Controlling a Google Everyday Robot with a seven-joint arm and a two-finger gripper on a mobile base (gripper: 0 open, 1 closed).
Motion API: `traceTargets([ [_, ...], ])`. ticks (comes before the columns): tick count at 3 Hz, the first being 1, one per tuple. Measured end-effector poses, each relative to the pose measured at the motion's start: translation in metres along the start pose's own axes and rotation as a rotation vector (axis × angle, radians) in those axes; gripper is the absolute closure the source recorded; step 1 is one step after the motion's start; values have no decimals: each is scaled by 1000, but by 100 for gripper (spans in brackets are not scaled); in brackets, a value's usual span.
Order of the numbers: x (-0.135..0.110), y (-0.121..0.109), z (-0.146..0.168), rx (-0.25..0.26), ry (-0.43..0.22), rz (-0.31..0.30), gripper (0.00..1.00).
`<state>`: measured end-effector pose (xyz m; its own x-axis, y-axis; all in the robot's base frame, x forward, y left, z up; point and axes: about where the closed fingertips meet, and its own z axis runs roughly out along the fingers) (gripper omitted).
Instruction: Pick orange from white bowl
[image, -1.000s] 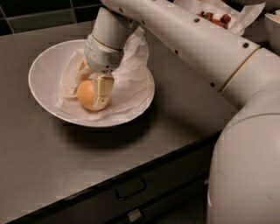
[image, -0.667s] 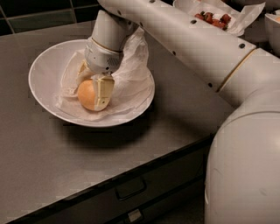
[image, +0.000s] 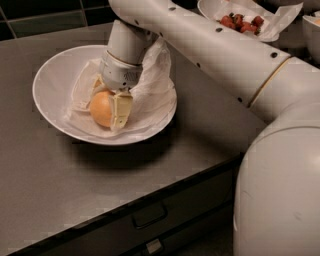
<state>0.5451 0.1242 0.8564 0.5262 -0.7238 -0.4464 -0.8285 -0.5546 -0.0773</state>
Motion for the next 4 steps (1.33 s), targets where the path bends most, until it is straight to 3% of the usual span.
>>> traceTargets([
  [2, 0, 0, 0, 0, 0, 0, 77],
  [3, -11, -5, -16, 45, -4, -31, 99],
  [4, -32, -9, -47, 128, 10, -101, 100],
])
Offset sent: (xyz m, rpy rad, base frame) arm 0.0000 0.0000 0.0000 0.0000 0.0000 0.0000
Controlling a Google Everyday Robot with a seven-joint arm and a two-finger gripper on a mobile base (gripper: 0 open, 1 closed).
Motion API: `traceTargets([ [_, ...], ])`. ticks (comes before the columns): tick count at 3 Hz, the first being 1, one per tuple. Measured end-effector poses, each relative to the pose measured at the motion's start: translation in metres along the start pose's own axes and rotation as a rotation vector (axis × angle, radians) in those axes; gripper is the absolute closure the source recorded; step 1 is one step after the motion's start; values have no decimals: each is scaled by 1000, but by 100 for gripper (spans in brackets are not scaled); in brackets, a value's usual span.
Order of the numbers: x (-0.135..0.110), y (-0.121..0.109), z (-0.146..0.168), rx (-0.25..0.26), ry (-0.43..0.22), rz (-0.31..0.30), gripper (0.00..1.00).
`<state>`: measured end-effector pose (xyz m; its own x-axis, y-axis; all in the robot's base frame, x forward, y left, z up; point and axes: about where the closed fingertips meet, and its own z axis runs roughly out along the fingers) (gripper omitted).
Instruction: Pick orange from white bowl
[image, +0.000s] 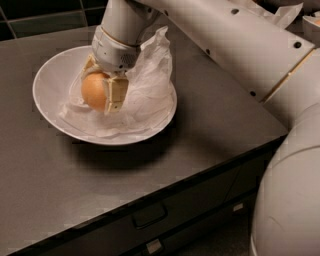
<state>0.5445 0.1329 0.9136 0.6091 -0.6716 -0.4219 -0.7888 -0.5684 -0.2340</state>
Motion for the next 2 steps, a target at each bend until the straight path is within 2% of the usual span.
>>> traceTargets([
  [1, -21, 1, -36, 121, 51, -41, 100],
  [2, -26, 0, -43, 141, 55, -48, 100],
])
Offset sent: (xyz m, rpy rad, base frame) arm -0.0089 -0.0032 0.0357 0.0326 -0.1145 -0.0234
